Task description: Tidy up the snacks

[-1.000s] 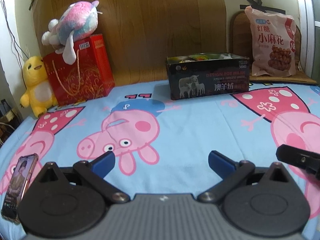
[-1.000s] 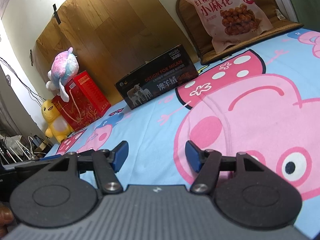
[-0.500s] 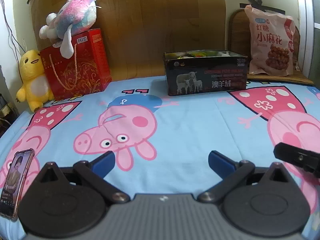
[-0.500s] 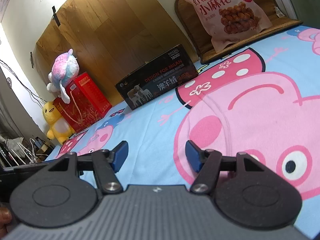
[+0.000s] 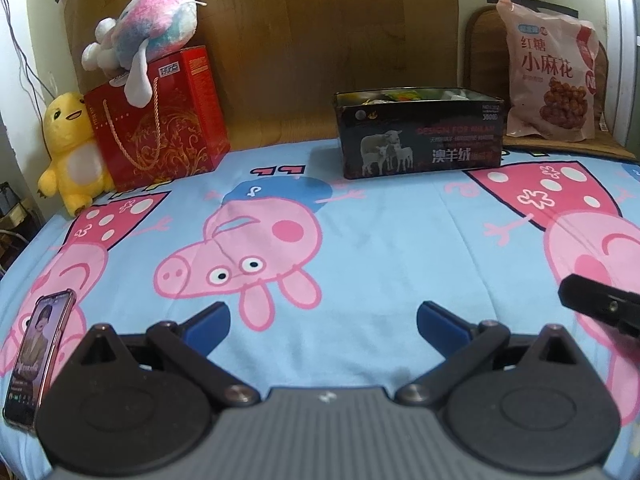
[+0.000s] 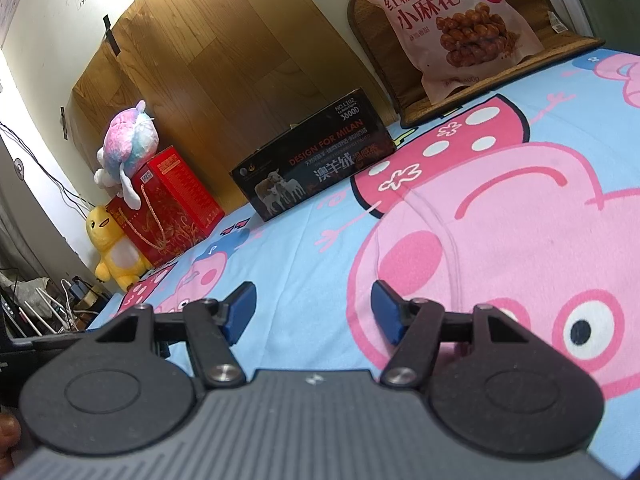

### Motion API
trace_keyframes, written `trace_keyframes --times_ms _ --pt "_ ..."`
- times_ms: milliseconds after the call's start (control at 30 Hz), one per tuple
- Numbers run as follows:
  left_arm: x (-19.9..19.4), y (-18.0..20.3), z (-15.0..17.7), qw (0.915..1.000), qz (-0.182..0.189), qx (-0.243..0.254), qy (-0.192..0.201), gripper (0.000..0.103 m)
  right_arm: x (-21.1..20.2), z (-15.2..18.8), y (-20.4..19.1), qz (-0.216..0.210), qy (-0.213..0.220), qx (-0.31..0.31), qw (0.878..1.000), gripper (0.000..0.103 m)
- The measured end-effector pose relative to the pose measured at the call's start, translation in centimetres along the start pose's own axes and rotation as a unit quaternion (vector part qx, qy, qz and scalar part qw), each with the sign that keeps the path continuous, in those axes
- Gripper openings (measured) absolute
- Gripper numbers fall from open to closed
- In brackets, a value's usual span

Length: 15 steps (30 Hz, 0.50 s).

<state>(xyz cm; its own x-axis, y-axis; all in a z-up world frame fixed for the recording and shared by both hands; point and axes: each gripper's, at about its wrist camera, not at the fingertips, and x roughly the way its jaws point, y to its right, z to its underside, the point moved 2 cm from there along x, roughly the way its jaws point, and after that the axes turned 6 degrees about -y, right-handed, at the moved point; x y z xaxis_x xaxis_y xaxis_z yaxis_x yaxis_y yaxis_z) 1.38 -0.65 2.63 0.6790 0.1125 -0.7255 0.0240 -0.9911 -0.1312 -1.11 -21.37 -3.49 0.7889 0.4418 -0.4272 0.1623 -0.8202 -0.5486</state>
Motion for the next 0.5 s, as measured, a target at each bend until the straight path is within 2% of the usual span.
trace_keyframes --times_ms 500 --pt "0.01 0.03 -0.08 0.9999 0.008 0.005 -0.003 0.103 -0.03 0.02 0.05 -0.001 0.0 0.0 1.0 0.067"
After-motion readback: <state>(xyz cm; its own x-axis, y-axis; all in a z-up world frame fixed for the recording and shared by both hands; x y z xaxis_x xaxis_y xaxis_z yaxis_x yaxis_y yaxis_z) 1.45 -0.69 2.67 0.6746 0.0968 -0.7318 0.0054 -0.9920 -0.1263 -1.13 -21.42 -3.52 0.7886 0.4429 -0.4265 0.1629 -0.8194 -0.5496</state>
